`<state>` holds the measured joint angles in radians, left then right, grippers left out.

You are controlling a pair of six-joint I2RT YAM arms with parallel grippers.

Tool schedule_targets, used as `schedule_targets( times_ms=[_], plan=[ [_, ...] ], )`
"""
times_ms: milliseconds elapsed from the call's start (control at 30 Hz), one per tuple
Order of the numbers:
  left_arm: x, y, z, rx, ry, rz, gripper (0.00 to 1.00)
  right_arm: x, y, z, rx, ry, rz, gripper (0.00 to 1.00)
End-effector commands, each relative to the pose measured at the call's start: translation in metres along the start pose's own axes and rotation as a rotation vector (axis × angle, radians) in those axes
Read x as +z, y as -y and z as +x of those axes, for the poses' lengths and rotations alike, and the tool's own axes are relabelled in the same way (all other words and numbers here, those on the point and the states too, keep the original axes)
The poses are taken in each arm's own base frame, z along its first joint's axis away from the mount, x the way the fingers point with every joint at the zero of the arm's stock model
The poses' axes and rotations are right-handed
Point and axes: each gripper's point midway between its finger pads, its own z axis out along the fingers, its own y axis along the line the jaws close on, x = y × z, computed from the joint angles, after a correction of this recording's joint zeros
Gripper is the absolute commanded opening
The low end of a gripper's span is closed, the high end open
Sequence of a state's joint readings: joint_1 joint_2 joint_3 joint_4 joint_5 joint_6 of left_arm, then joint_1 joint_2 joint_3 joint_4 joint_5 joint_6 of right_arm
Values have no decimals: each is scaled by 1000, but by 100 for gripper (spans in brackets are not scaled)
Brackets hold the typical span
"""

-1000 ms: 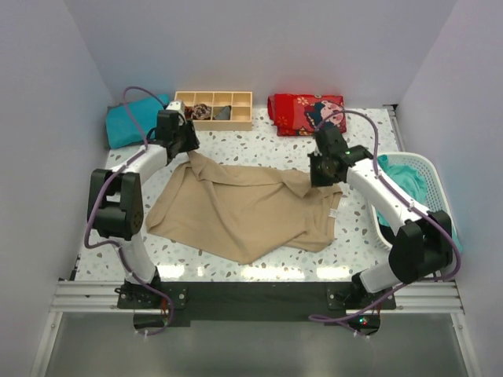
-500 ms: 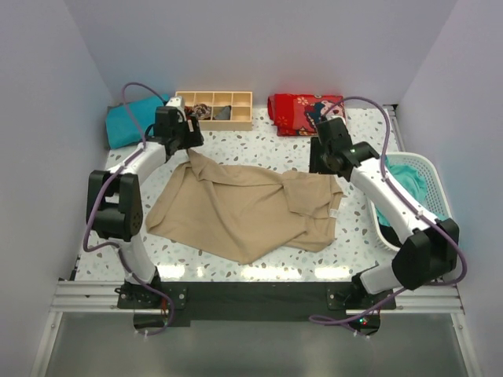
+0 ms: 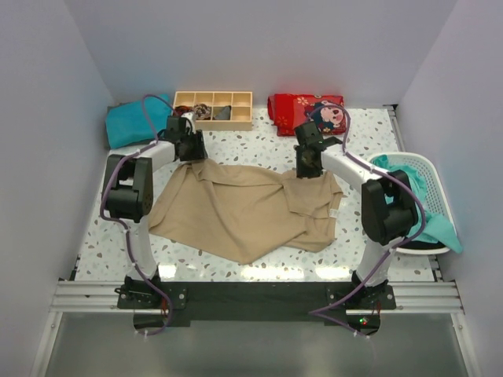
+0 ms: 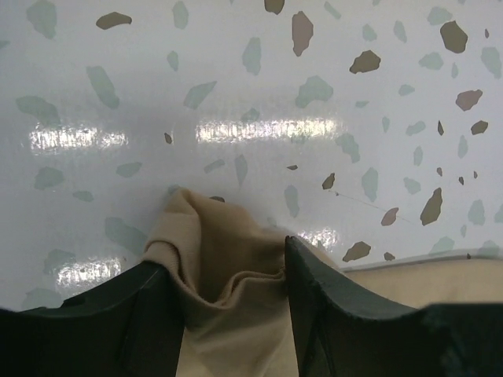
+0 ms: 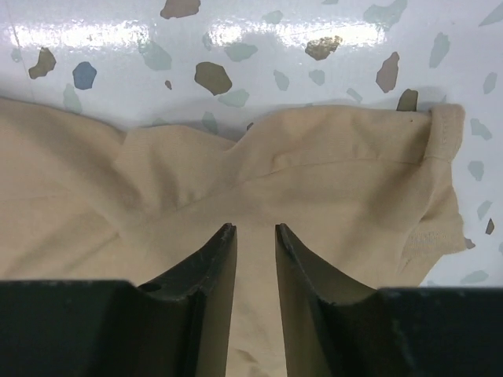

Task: Fold and stack the t-shirts
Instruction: Fold the flattened tshirt in 1/3 of the way

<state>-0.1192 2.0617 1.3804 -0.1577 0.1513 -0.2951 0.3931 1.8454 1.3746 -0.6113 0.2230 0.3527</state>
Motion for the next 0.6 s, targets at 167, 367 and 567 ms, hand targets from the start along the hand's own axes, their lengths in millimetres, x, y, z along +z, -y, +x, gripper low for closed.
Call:
schedule_targets(
  times_ms=[167, 367, 567],
  plan=[
    [9, -28, 15, -8, -42, -118, 27, 40, 29, 33, 118, -109, 43, 2],
    [3, -67, 7, -81, -13, -196, 24, 70, 55, 21, 205, -124, 73, 0],
    [-2, -87, -8, -107, 23, -229, 31, 90, 60, -7, 227, -101, 116, 0]
  ],
)
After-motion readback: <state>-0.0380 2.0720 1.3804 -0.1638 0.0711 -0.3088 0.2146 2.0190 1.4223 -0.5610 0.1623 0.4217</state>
